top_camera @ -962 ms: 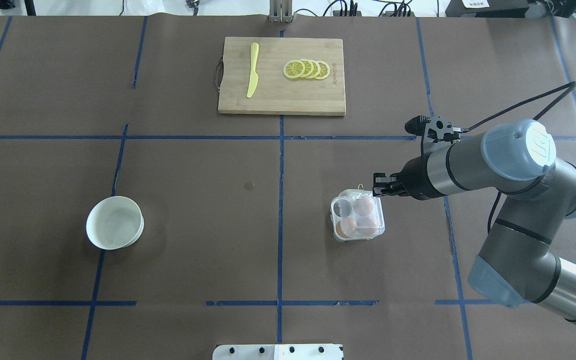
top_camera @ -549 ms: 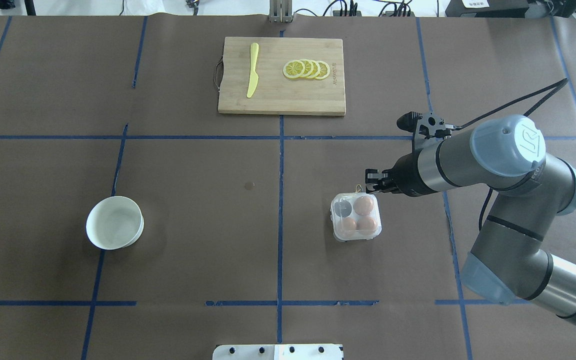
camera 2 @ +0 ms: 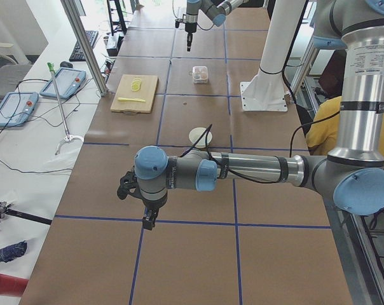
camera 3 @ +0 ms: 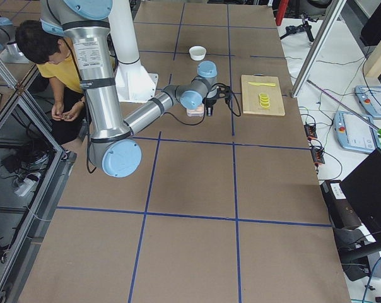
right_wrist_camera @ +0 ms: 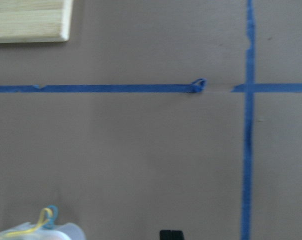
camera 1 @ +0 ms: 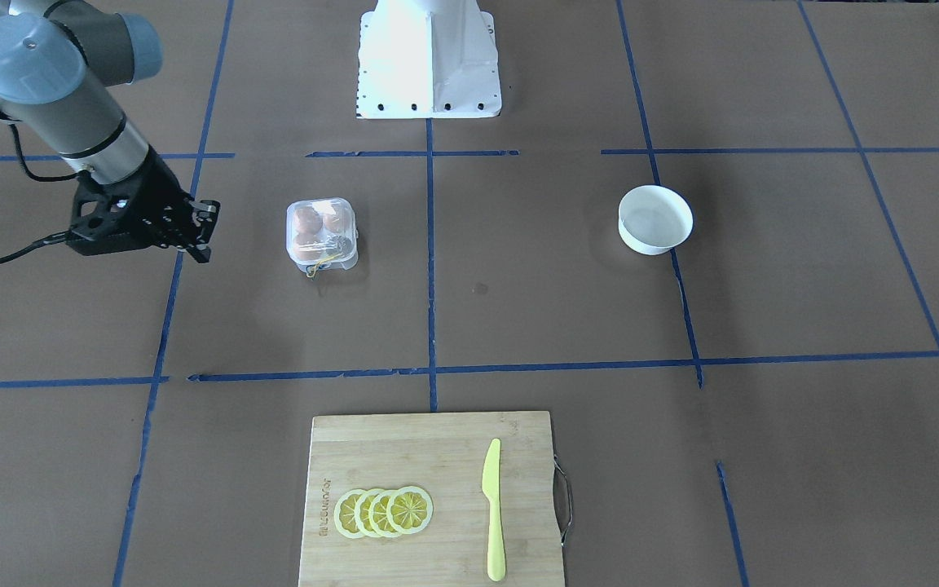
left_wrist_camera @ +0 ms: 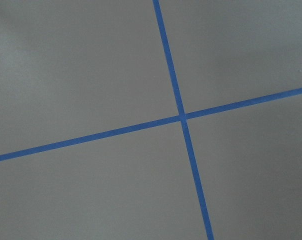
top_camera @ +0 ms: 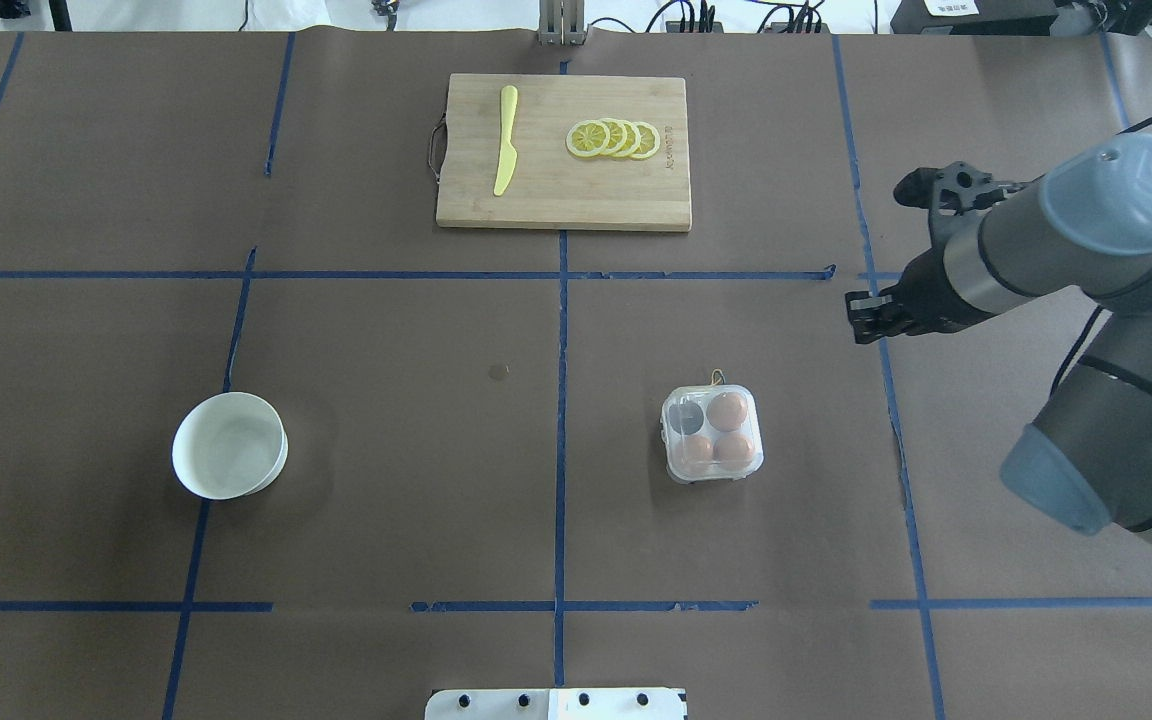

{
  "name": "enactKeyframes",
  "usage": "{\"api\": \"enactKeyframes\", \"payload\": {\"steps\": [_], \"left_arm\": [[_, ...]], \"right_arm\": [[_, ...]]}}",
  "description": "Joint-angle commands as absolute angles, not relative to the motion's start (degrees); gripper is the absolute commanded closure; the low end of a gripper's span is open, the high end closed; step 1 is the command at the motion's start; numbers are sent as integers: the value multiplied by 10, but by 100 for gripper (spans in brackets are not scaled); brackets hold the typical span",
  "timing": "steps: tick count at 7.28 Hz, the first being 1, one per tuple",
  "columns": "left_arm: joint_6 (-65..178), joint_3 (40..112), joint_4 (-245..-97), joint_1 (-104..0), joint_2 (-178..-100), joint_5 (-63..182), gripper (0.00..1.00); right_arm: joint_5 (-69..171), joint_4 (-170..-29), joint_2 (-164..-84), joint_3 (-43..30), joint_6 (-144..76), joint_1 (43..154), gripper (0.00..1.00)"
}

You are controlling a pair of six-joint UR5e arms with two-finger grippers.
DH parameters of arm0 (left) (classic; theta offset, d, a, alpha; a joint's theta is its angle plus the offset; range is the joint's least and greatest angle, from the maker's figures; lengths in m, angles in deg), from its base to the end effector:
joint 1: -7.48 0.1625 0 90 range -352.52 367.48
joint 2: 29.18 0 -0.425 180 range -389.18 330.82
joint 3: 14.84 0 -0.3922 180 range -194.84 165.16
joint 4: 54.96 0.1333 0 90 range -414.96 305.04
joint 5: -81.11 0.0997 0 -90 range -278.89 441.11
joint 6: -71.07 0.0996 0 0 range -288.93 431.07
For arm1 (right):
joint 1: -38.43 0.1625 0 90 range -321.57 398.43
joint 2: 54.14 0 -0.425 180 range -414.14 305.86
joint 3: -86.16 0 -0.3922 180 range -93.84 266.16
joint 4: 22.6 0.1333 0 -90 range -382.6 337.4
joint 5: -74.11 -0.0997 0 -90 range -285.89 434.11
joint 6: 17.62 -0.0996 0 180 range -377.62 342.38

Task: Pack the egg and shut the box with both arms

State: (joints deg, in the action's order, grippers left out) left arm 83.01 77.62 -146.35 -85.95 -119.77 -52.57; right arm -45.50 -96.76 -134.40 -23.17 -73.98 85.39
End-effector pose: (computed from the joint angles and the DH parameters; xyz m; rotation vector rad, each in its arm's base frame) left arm -0.0944 -0.4962 0.6307 0.1752 0.7462 0.1707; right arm -0.3115 -0.4568 0.3818 0.1216 -0.8993 0.0138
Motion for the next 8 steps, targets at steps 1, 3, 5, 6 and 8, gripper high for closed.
{"api": "enactKeyframes", "payload": {"steps": [1, 3, 5, 6, 8], "left_arm": [[829, 775, -1463, -860, -1195, -522, 0], [830, 775, -1464, -860, -1194, -525, 0], [831, 777, -1464, -860, -1190, -527, 0], [831, 777, -1464, -860, -1189, -526, 0], [831, 777, -1464, -860, -1190, -527, 0]], "right_arm": [[-476, -973, -1429, -226, -569, 936, 79], [-479, -975, -1488, -217, -436, 1013, 0], [-488, -1045, -1498, -194, -290, 1114, 0], [-494, -1117, -1494, -194, -204, 1176, 0], [-510, -1187, -1515, -196, -158, 1239, 0]]}}
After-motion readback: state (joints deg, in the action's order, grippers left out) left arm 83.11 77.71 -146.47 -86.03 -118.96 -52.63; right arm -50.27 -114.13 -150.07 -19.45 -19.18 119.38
